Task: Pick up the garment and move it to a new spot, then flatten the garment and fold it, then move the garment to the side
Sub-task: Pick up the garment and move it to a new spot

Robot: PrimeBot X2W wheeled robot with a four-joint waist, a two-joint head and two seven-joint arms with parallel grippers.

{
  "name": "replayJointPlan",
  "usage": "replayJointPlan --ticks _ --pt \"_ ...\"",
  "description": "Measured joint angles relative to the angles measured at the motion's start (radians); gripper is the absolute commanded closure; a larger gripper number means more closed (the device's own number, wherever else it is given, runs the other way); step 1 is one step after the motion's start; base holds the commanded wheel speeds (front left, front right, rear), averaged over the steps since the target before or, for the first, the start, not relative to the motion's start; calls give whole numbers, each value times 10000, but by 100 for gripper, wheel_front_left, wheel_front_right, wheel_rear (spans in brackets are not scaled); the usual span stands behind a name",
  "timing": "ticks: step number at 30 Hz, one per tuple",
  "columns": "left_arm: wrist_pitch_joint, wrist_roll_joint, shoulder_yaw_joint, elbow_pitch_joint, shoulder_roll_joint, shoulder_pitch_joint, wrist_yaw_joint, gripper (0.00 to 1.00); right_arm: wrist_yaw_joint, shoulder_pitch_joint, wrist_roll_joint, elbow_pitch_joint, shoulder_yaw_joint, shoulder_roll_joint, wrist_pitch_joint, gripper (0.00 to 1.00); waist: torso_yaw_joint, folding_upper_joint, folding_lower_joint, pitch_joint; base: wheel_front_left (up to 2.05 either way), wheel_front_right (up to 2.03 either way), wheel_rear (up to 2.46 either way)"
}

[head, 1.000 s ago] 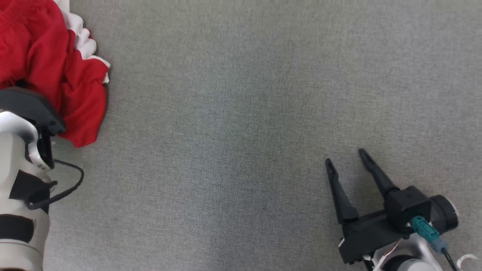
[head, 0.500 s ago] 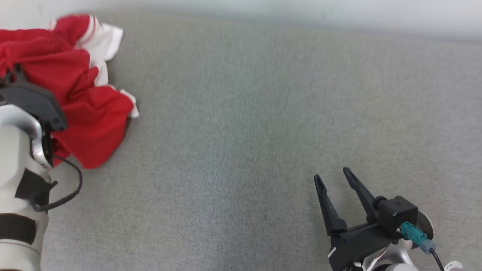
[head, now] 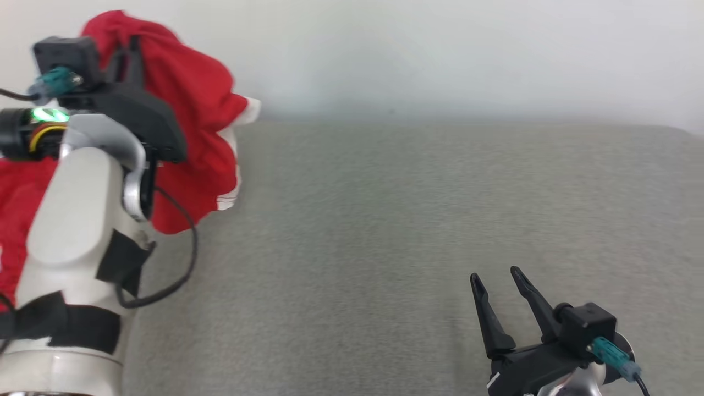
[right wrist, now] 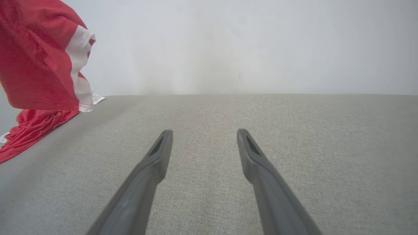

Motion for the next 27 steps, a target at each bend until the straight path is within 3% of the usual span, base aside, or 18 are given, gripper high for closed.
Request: replayJointPlan --ticks 7,11,17,23,24,25,26,27 --pt "721 -320 -692 -1685 -848 826 -683 100 0 3 109 84 -81 0 -146 0 -1396 0 1 -365 0 0 0" --pt "1421 -552 -1269 -2439 -1083 1558 -849 100 0 -24 207 128 -42 4 -221 0 -2211 0 2 -420 0 0 0" --pt "2226 -523 -1977 -2987 -1189 2416 -855 100 0 -184 424 219 27 0 -437 0 -3283 0 2 -294 0 0 0" --pt "2395 -307 -2449 -2232 -1277 3151 -717 100 0 -309 600 464 180 -4 -685 0 -3968 0 3 83 0 0 0" --pt "2316 -303 -2483 -2027 -1304 3261 -604 88 0 -363 633 510 215 -4 -692 0 -4024 1 3 171 0 0 0" --pt "2257 -293 -2500 -1825 -1312 3348 -529 6 0 -434 675 550 249 -4 -715 0 -4068 1 3 255 0 0 0" --pt "2207 -295 -2512 -1616 -1321 3419 -433 0 0 -484 685 575 272 -2 -767 0 -4102 1 4 335 0 0 0" --pt "2155 -307 -2495 -1423 -1315 3486 -345 0 0 -507 686 602 314 4 -782 0 -4122 1 4 406 0 0 0"
